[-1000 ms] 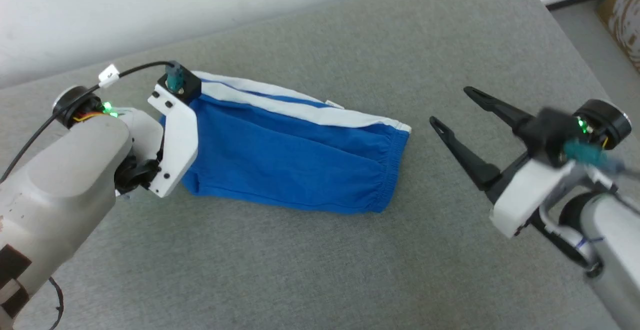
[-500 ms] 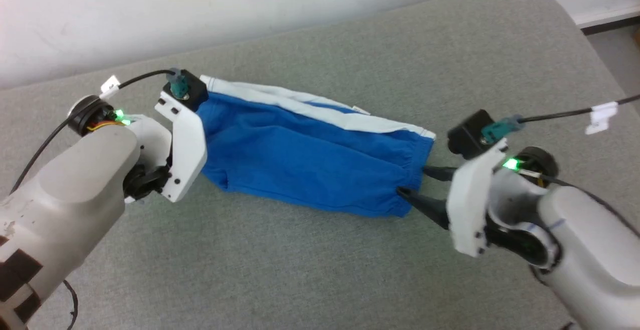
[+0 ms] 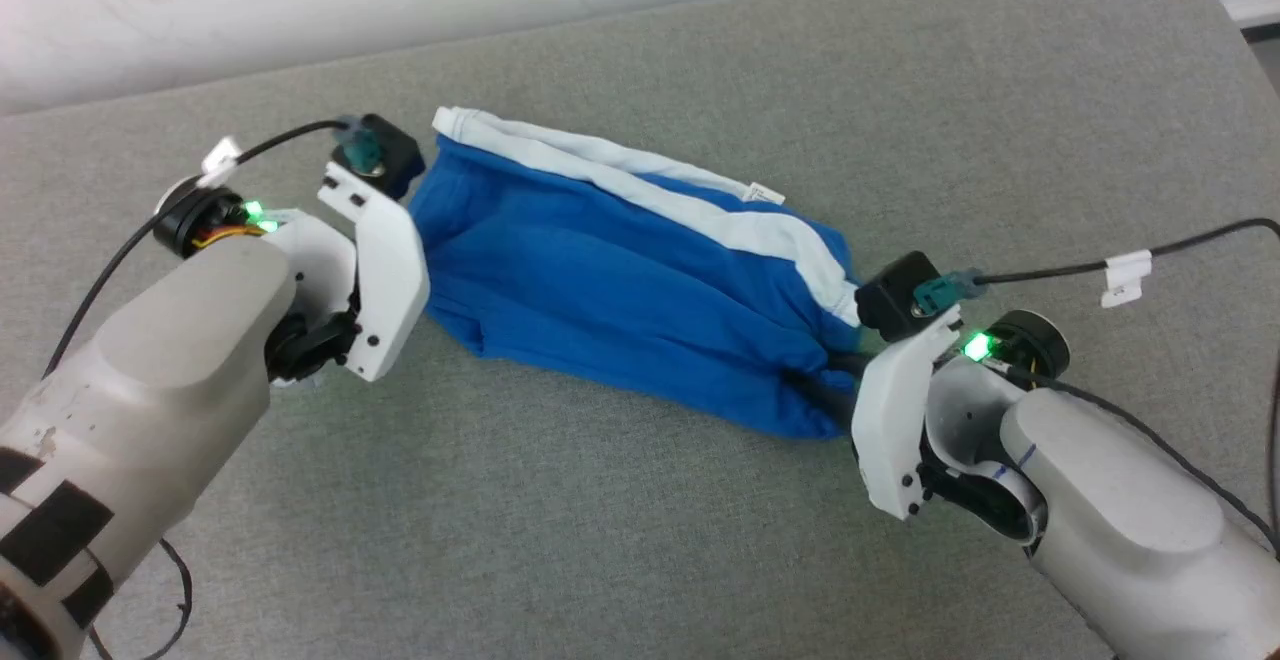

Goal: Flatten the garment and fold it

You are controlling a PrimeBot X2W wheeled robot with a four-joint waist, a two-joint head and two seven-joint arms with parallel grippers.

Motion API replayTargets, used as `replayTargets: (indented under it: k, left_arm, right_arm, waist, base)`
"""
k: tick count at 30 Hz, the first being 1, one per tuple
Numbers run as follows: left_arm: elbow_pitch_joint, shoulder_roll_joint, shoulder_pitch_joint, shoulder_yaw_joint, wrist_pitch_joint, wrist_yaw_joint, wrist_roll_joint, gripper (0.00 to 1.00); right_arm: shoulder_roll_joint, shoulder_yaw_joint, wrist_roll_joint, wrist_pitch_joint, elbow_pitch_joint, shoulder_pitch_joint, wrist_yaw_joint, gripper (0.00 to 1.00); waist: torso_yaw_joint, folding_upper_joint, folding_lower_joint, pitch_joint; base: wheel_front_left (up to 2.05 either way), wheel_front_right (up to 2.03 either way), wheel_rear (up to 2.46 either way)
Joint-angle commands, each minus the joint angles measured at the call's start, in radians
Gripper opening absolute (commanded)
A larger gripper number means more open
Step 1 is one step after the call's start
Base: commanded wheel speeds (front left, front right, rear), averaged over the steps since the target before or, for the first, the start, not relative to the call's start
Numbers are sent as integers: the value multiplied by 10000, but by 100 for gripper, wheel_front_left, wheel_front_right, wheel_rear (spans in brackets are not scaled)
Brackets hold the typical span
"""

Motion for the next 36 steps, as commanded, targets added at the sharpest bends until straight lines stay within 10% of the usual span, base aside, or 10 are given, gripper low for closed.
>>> replayTargets:
  k: [1, 13, 28, 36]
  left_arm:
    - [86, 12, 188, 99, -156, -66, -83, 0]
    - [-878, 475, 1799, 457, -2194, 273, -437, 0]
    - [-5281, 1954, 6176, 309, -3589, 3069, -1190, 0]
    - [-5498, 1818, 7303, 32, -3410, 3348, -1389, 0]
  right_arm:
    - [13, 177, 29, -90, 202, 119, -21, 0]
    - [-1776, 615, 359, -1161, -1805, 379, -21, 0]
    - [-3645, 776, 1205, -492, -3461, 3106, -21, 0]
    - [-3456, 913, 1367, -147, -2707, 3584, -21, 0]
  waist:
    - [-20, 0, -1, -166]
    - [538, 0, -1, -1973]
    - [1708, 0, -1, -3109]
    - [1711, 0, -1, -2788]
  base:
    - [0, 0, 0]
    - [0, 0, 0]
    - [0, 0, 0]
    - [0, 0, 0]
